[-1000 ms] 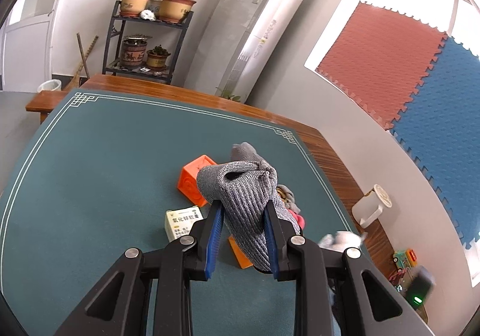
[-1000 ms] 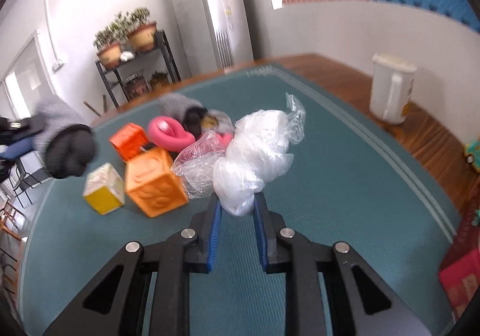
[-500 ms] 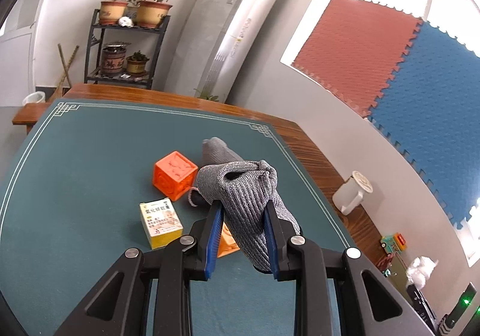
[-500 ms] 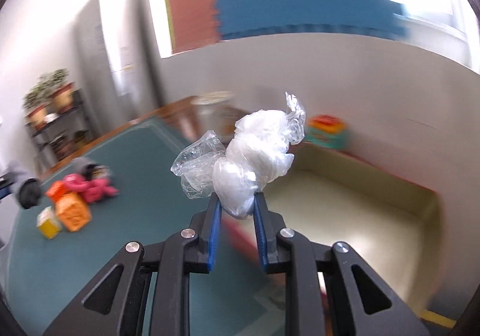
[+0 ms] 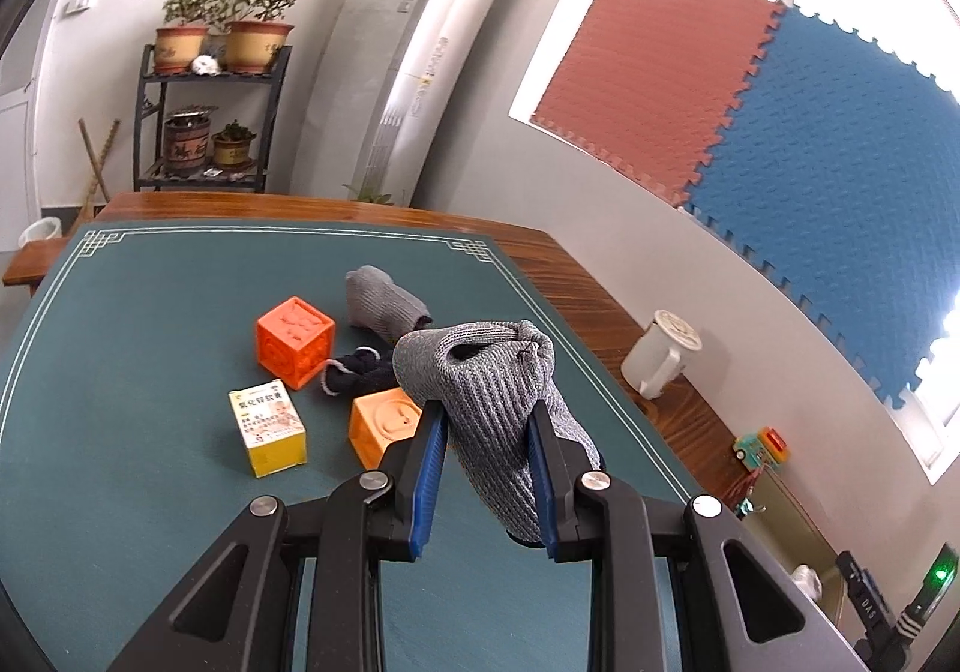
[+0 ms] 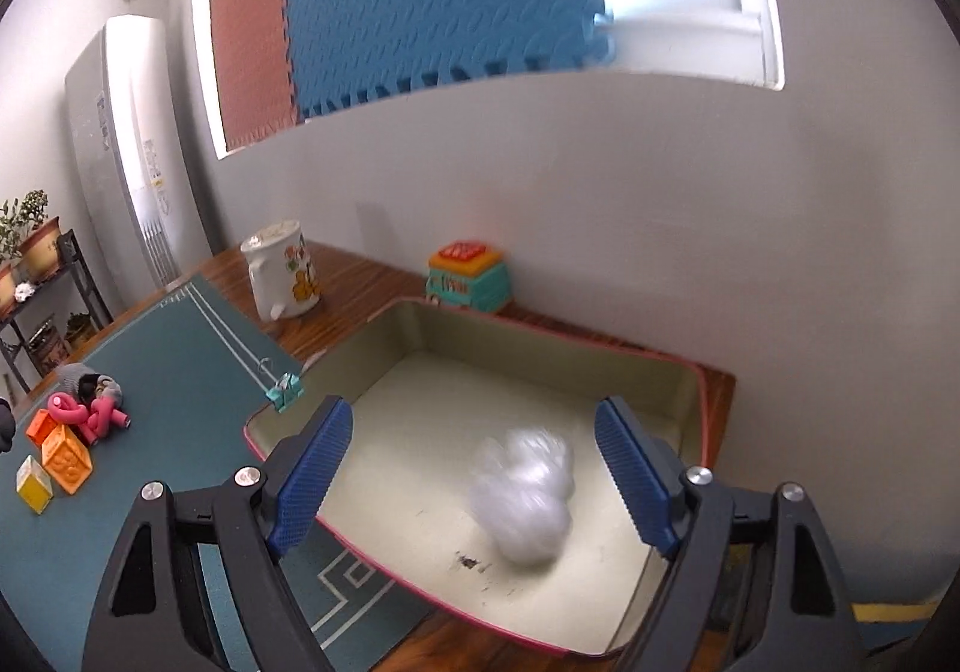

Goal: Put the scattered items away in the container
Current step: 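Carry the white bag to the tin tray and open the right tool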

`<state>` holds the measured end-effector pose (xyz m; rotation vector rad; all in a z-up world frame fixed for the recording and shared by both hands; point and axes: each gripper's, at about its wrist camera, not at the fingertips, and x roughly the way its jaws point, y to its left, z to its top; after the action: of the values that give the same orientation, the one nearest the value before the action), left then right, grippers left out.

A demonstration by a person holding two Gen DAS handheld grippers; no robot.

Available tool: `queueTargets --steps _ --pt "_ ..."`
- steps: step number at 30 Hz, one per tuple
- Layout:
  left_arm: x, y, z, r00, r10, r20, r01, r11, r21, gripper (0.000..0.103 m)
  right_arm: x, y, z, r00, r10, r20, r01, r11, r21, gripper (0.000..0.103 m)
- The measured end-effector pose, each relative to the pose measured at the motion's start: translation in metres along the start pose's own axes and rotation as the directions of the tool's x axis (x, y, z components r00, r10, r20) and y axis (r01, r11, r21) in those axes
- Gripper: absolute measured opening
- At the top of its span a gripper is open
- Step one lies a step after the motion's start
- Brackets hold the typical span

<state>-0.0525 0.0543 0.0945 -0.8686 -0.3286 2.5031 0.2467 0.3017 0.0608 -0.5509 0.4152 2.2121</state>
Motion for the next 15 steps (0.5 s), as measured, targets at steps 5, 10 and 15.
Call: queueTargets --steps 5,10,15 --pt "0.001 -0.016 -0.011 1.000 -0.015 -0.024 0.015 0.999 0.030 0.028 -0.006 -0.016 -0.003 1.000 0.018 0.017 -0.018 0.999 0.031 0.086" --pt "0.008 -0.041 -0.027 0.994 -0.060 -0.086 0.063 0.997 0.035 0.028 0.006 -0.026 -0.009 0.999 0.047 0.010 -0.047 0.997 0.063 0.086" --pt "0.020 -0.086 -0.039 0.986 -0.106 -0.131 0.116 0.991 0.072 0.028 0.018 -0.033 -0.014 0.997 0.075 -0.007 -0.074 0.995 0.068 0.086"
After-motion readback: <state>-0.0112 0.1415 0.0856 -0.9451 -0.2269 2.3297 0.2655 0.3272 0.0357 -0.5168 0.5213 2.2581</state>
